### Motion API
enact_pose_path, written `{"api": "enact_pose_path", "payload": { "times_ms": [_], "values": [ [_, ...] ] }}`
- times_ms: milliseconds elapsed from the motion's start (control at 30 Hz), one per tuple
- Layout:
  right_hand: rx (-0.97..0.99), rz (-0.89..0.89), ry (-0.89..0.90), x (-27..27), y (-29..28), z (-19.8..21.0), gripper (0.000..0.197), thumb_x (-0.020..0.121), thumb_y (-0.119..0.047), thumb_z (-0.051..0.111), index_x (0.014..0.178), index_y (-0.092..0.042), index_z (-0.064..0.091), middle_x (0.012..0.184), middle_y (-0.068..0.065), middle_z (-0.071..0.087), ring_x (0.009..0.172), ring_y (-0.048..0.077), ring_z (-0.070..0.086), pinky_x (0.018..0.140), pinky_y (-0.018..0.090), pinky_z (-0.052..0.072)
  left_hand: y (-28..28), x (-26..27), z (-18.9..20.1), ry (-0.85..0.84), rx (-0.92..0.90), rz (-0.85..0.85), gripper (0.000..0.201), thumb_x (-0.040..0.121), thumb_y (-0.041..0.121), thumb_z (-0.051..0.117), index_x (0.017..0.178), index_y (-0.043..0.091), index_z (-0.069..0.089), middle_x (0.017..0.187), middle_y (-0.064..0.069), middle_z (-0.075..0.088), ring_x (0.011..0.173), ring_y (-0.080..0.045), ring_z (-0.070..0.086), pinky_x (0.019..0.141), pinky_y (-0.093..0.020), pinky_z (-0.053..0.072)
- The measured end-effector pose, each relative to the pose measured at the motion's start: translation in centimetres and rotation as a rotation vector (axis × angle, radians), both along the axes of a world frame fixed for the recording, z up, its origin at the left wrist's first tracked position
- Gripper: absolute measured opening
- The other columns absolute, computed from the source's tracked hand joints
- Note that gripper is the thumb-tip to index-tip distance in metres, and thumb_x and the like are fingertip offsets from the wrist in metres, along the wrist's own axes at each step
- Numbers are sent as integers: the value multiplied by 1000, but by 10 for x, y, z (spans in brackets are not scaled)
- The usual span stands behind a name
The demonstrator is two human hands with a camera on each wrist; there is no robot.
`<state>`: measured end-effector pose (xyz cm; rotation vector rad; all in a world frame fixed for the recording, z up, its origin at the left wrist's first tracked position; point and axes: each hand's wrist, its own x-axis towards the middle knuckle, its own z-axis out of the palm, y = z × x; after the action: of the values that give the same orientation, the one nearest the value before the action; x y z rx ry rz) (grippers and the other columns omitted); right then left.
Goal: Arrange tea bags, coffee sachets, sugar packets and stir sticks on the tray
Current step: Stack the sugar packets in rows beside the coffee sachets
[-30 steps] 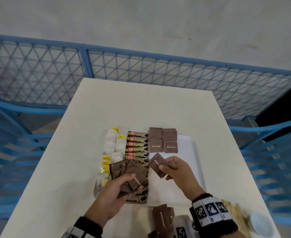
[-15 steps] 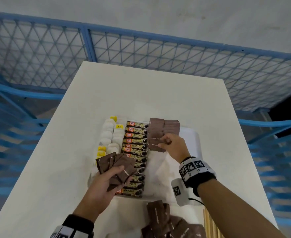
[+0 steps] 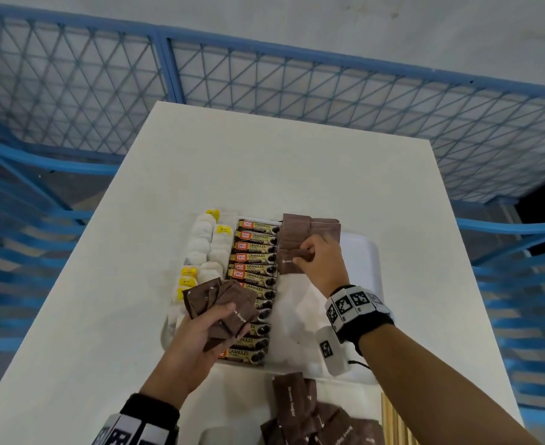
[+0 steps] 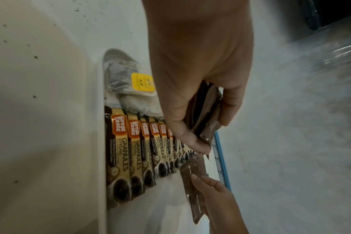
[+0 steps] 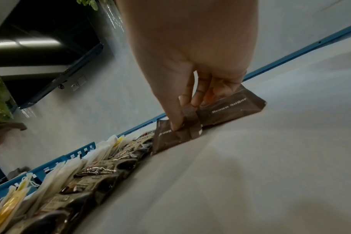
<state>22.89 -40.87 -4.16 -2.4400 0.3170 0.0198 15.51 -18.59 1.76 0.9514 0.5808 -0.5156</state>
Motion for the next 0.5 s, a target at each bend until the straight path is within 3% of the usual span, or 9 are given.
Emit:
{"api": "enact_pose_path", "payload": {
  "times_ms": [233, 367, 500],
  "values": [
    [-24, -11, -8, -1, 2, -3, 28, 78, -21, 71, 101, -10, 58, 109, 9, 49, 109, 24, 42, 86, 19, 32, -5, 2, 6, 14, -37, -2, 17, 85, -3, 54, 95, 6, 65, 85, -12, 74, 71, -21, 72, 67, -38, 57],
    [-22, -17, -54, -7, 3, 4, 35, 80, -23, 70, 110, -11, 55, 114, 8, 46, 109, 22, 40, 81, 13, 24, -9, 1, 7, 30, -38, -21, 13, 84, -1, 56, 93, 2, 65, 84, -16, 73, 69, -24, 71, 66, -37, 59],
    [154, 4, -116, -20, 15, 28, 17, 85, -26, 65, 97, -15, 60, 94, -6, 49, 94, 12, 48, 81, 12, 36, -12, 2, 8, 40, -55, -10, 14, 85, 0, 56, 95, 2, 65, 87, -17, 73, 79, -27, 69, 64, -37, 60]
  ]
}}
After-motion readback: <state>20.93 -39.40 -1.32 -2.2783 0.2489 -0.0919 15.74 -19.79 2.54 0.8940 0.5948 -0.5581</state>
